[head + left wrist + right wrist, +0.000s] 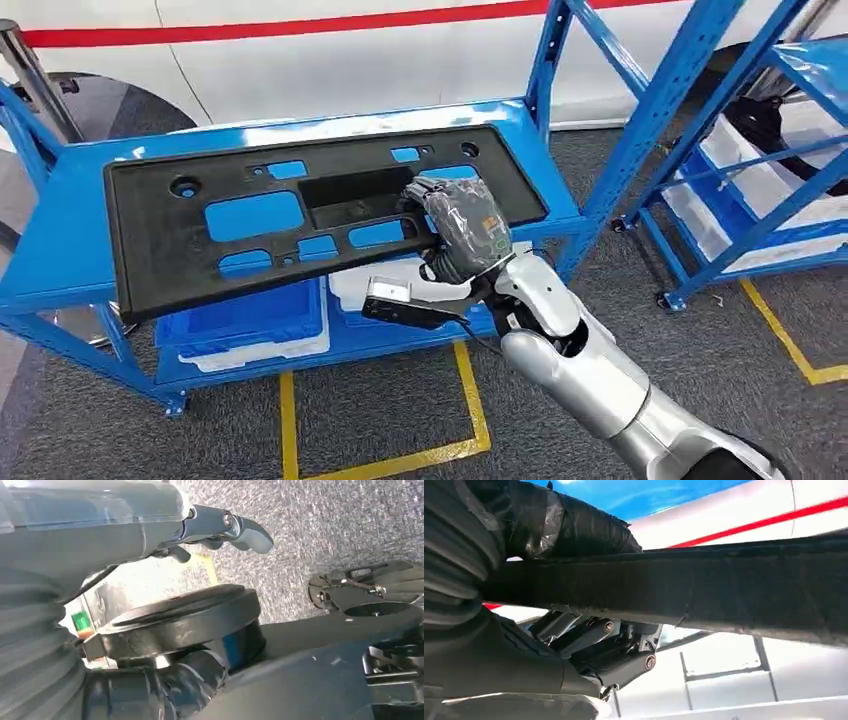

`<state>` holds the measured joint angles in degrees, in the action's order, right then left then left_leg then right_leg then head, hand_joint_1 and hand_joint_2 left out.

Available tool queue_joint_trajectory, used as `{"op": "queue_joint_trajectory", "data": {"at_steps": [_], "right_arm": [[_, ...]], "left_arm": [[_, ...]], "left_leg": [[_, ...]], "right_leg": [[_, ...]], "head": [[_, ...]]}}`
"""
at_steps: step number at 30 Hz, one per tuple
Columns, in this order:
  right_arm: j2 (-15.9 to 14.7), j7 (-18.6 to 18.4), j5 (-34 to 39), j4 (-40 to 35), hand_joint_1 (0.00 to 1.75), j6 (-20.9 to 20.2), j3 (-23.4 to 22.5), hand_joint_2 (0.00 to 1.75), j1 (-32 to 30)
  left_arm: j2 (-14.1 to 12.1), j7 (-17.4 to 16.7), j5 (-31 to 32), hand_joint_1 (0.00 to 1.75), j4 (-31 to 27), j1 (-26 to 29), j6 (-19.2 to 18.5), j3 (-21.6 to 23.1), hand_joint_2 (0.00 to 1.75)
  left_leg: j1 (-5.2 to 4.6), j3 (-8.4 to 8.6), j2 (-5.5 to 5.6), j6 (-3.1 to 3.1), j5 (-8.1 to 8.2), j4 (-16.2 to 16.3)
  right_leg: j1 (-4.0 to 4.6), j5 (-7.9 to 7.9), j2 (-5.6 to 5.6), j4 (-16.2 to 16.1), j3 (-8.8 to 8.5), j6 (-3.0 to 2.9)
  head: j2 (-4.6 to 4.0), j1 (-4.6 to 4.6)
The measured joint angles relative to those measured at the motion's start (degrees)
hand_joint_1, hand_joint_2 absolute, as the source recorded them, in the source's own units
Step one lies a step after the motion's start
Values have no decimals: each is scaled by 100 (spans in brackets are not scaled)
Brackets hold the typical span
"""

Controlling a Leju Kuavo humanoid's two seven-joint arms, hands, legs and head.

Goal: Take the parts from the cabinet and place them on the table.

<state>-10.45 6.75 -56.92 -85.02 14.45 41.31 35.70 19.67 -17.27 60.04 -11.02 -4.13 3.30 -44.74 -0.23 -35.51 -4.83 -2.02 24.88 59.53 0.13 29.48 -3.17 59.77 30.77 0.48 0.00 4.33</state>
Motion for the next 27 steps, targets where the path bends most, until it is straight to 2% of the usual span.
{"op": "queue_joint_trajectory", "data": {"at_steps": [1, 2, 3, 4, 5, 6, 7, 8, 9, 10, 11, 12, 13, 14, 16, 17, 18, 19, 20, 21, 22, 23, 24, 25, 26, 27], "right_arm": [[-4, 0, 7, 0, 175, 0, 0, 175, 8], [-11, -2, 7, 0, 175, -2, 2, 175, -2], [-20, -4, 13, 0, 175, -2, 4, 175, -17], [-22, -4, 15, -4, 175, -2, 7, 175, -17], [-22, -11, 20, -4, 175, -2, 11, 175, -18], [-22, -9, 33, -4, 175, -2, 13, 175, -21], [-22, -9, 46, -4, 175, -7, 20, 175, -23], [-22, -11, 59, 0, 175, -15, 24, 175, -23], [-22, -9, 81, 2, 175, -33, 28, 175, -22], [-22, -9, 103, 4, 175, -48, 31, 175, -21], [-22, -9, 120, 11, 175, -61, 33, 175, -18], [-22, -9, 147, 11, 175, -85, 33, 175, -4], [-17, -9, 164, 11, 175, -107, 35, 175, 15], [-11, -9, 171, 13, 175, -113, 35, 175, 42], [11, -7, 192, 15, 175, -122, 44, 175, 61], [11, -7, 210, 20, 175, -129, 46, 175, 74], [7, -7, 219, 35, 175, -148, 46, 175, 79], [7, -7, 230, 50, 175, -159, 50, 175, 91], [13, -7, 241, 63, 175, -192, 61, 175, 131], [20, -9, 252, 79, 175, -214, 70, 175, 156], [28, -11, 271, 96, 175, -230, 74, 175, 170], [39, -11, 293, 118, 175, -247, 87, 175, 178], [50, -11, 311, 138, 175, -267, 92, 175, 186], [63, -11, 328, 159, 175, -293, 94, 175, 197], [72, -11, 337, 175, 175, -310, 96, 175, 219], [81, -13, 345, 190, 175, -317, 96, 175, 240]], "left_arm": [[4, -7, 9, 0, 0, -6, 0, 2, 175], [9, -19, 30, 0, 0, -4, 0, 0, 175], [4, -37, 42, 0, 0, -8, 0, 0, 175], [0, -42, 41, 0, 0, -9, -2, 0, 175], [0, -41, 44, 0, 0, -23, -2, 2, 175], [0, -41, 46, 0, 0, -33, -4, 2, 175], [-2, -41, 46, 0, 0, -42, -5, 2, 175], [-2, -39, 46, 0, 0, -46, -7, 2, 175], [-2, -39, 50, 0, 0, -46, -9, 2, 175], [-2, -39, 59, 0, 0, -42, -9, 2, 175], [-2, -41, 66, 0, 0, -31, -9, 2, 175], [-4, -41, 68, 0, 0, -28, -11, 0, 175], [-4, -41, 81, 0, 0, -14, -18, 0, 175], [-4, -39, 87, 0, 0, 21, -18, 0, 175], [2, -37, 103, 0, 0, 44, -26, 0, 175], [4, -37, 107, 0, 0, 41, -26, 0, 175], [26, -39, 111, 0, 2, 58, -26, 0, 175], [17, -39, 120, 0, 2, 42, -24, 0, 175], [20, -37, 122, 0, 2, 42, -11, -2, 175], [20, -37, 125, 0, 2, 45, -11, -2, 175], [17, -37, 125, 0, 2, 42, -11, -2, 175], [15, -37, 127, 0, 2, 39, -9, -2, 175], [13, -37, 127, 0, 2, 27, 0, -2, 175], [13, -37, 127, 0, 2, 16, 0, -2, 175], [13, -37, 129, 0, 2, 4, 0, -2, 175], [13, -37, 131, 0, 2, -9, 0, -2, 175]], "left_leg": [[8, -6, -39, 29, -41, -13], [-1, -11, -88, 63, -86, -33], [0, -68, -17, 99, -12, 7], [16, -123, 189, 147, 240, 114], [30, -194, 332, 161, 627, 419], [38, -261, 388, 178, 959, 812], [38, -308, 418, 186, 1172, 1194], [38, -313, 429, 191, 1226, 1498], [42, -246, 430, 190, 1102, 1594], [48, -96, 433, 182, 886, 1490], [57, 156, 458, 169, 650, 1188], [69, 482, 567, 149, 520, 736], [89, 827, 899, 125, 672, 211], [89, 1091, 1016, 110, 828, -257], [64, 1011, 932, 93, 797, -229], [42, 979, 873, 57, 740, -218], [144, 927, 758, -22, 639, -282], [108, 880, 667, -62, 570, -271], [92, 792, 589, -122, 495, -272], [67, 695, 498, -135, 427, -265], [46, 602, 424, -139, 359, -252], [34, 494, 340, -141, 295, -231], [28, 384, 247, -140, 242, -199], [22, 269, 163, -137, 195, -157], [15, 157, 91, -129, 156, -114], [6, 74, 39, -120, 122, -76]], "right_leg": [[13, -16, 52, -15, 15, -28], [6, -84, 90, -48, 63, -91], [-72, -175, 117, -115, 99, -149], [-68, -256, 164, -138, 168, -188], [-71, -345, 199, -134, 268, -237], [-70, -415, 254, -130, 366, -246], [-66, -482, 306, -120, 457, -246], [-65, -554, 364, -106, 559, -238], [-65, -621, 420, -93, 656, -228], [-68, -689, 477, -78, 751, -212], [-74, -760, 545, -61, 849, -189], [-82, -827, 613, -39, 937, -160], [-86, -892, 666, -14, 1005, -126], [-61, -952, 734, 9, 1049, -88], [-73, -1122, 837, -84, 1055, -20], [-68, -1210, 911, -134, 1061, 37], [-84, -1268, 958, -177, 1099, 71], [-58, -1010, 729, -79, 1161, 77], [-62, -583, 528, 220, 1252, 86], [-80, -199, 420, 616, 1338, 106], [-94, 80, 368, 1052, 1410, 123], [-105, 179, 339, 1475, 1461, 138], [-112, 58, 328, 1745, 1445, 149], [-115, -177, 318, 1779, 1324, 152], [-114, -398, 298, 1596, 1091, 142], [-106, -470, 233, 1238, 755, 116]], "head": [[0, -4], [0, 0], [0, -2], [0, -7], [0, -9], [0, -7], [0, -7], [0, -7], [0, -9], [0, -7], [0, -9], [0, -9], [0, -9], [0, -3], [0, -9], [0, -4], [0, -2], [0, 6], [0, 28], [0, 26], [0, 24], [0, 28], [0, 24], [0, 26], [0, 26], [0, 24]]}}
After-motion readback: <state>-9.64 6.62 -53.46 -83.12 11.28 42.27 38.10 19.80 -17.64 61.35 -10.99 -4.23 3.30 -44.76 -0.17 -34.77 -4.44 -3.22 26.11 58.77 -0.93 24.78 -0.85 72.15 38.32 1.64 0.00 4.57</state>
